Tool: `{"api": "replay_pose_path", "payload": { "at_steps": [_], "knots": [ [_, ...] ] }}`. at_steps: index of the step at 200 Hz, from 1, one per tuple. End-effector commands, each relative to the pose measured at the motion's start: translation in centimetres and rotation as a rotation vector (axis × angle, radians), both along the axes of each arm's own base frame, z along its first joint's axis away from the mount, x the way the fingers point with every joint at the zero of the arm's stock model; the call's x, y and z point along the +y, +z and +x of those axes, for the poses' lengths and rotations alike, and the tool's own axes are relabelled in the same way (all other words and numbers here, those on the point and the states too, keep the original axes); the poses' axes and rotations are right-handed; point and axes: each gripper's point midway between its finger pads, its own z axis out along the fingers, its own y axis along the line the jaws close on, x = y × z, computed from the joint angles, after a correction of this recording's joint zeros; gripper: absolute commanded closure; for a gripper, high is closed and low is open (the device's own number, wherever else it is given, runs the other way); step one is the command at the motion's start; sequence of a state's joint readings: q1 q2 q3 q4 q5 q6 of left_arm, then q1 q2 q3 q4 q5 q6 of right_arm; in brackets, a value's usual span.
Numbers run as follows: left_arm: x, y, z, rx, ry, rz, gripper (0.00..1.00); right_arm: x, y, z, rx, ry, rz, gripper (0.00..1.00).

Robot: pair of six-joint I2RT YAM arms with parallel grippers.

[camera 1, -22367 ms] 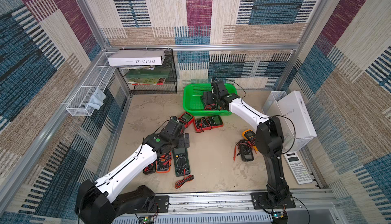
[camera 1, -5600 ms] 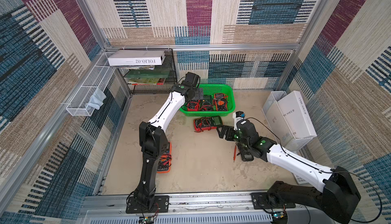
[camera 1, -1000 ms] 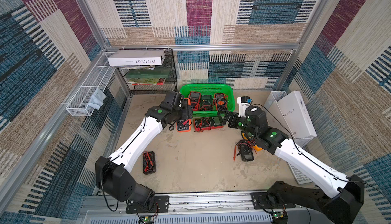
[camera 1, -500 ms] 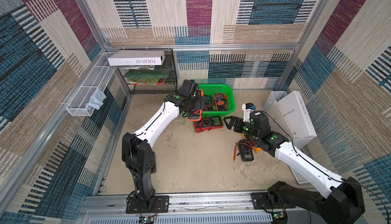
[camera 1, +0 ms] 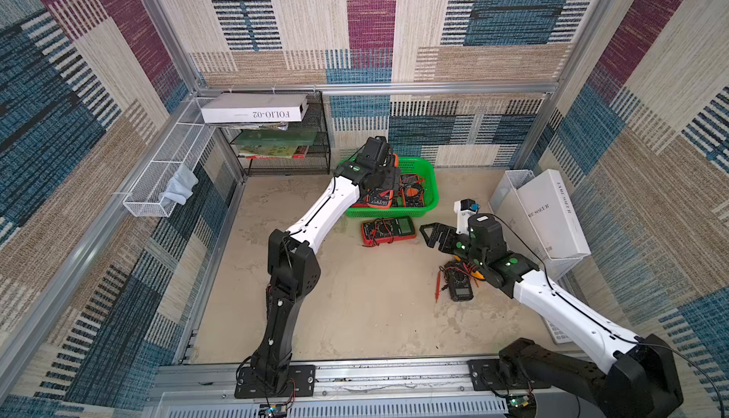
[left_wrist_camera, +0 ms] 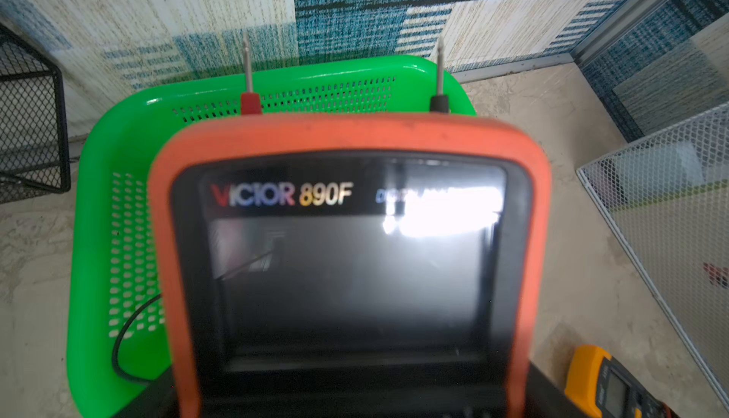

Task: Put the multimeter into the basket
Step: Place the multimeter in the basket.

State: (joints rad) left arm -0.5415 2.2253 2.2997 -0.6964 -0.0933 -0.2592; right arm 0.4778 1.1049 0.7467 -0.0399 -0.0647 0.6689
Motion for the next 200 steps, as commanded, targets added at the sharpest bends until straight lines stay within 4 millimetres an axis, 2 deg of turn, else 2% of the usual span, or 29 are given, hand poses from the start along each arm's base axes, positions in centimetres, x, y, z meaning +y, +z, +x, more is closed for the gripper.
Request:
{"api": "replay_pose_path", "payload": {
  "at_steps": [1, 33, 64, 141, 200],
  "knots": [
    [-0.2, 1.0, 1.8, -0.075, 0.024, 0.019, 1.00, 0.3, 0.4, 0.5, -0.022, -0.006, 0.027, 0.00],
    [-1.0, 0.5, 3.6, -0.121, 0.043, 0.005, 1.00, 0.6, -0.5, 0.9, 0.002, -0.003, 0.020, 0.00],
    [-1.9, -0.7, 5.0, -0.142, 0.055, -0.023, 1.00, 0.8, -0.7, 1.3, 0.011, -0.005, 0.011, 0.00],
    [-2.9, -6.2, 7.4, -0.122, 0.093, -0.009, 0.98, 0.8, -1.1, 1.7, 0.027, -0.009, -0.014, 0.01],
    [-2.3, -10.5, 7.5, -0.057, 0.119, 0.061, 0.92, 1.0, -1.5, 1.9, 0.035, -0.001, -0.022, 0.00]
  ]
}}
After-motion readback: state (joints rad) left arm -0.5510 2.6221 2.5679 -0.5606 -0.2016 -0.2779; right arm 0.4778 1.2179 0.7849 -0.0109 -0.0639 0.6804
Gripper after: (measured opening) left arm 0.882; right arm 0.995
